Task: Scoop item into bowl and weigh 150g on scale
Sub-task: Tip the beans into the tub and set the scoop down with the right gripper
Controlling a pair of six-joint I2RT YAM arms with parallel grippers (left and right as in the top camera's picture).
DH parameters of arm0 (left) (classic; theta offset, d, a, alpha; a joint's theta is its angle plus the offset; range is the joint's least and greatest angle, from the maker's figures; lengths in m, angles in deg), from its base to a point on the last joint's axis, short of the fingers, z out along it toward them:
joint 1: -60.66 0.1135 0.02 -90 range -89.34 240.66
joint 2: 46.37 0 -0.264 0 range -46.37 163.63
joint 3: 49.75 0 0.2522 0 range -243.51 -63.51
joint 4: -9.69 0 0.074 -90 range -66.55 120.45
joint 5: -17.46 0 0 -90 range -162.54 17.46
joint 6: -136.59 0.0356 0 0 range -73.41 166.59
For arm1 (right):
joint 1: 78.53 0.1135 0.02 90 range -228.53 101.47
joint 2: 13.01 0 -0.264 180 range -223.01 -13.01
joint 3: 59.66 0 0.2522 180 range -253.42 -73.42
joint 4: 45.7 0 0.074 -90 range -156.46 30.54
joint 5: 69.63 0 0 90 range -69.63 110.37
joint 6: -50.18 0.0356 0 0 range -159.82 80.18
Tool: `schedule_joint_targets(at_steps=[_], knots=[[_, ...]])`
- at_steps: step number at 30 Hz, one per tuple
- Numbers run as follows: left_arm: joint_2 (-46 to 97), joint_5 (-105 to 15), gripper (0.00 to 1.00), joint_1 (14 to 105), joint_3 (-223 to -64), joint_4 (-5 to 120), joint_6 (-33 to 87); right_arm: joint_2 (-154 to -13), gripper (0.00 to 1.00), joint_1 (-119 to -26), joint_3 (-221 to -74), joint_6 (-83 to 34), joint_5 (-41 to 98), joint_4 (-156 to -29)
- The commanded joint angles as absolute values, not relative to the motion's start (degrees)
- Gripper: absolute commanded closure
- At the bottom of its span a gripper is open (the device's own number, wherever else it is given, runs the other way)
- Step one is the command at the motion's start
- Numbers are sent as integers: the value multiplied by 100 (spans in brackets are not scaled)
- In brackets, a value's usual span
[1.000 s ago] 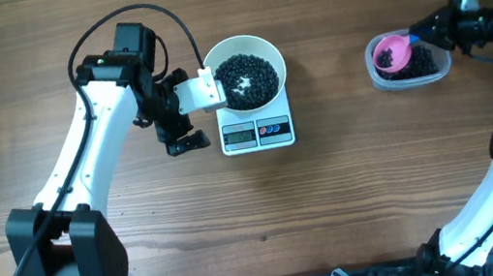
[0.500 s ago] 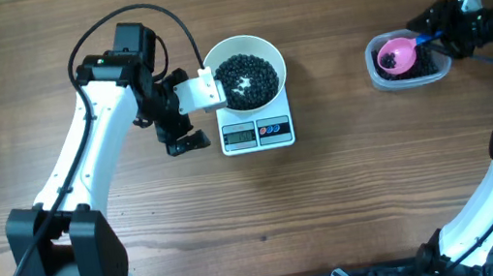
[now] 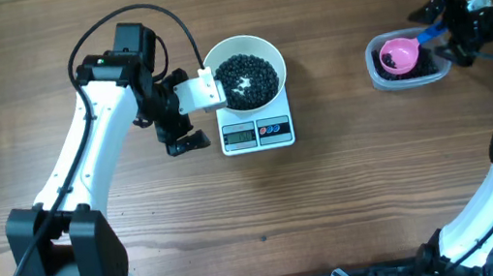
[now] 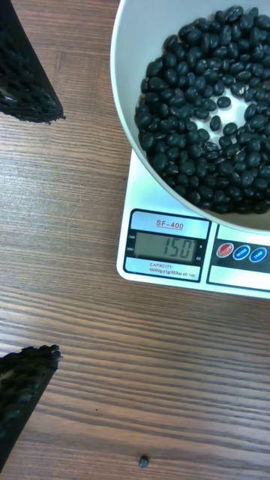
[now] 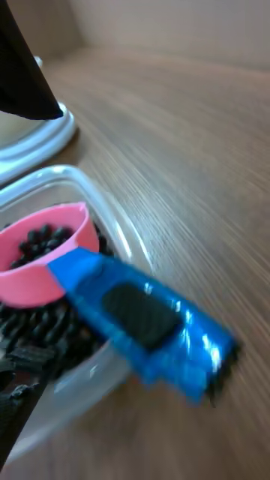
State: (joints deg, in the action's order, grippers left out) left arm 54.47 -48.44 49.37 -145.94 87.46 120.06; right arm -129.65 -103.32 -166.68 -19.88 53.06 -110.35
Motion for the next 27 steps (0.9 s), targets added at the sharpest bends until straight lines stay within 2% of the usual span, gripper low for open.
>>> schedule_joint_targets(at_steps=[1, 27], knots=[[5469, -4709, 0, 4955, -14557, 8748, 12118, -12211, 0, -10461, -16821, -1880, 4134, -11064], [5469, -4709, 0, 4955, -14557, 8748, 12118, -11962, 0, -10475, -16757, -1867, 4093, -11263]])
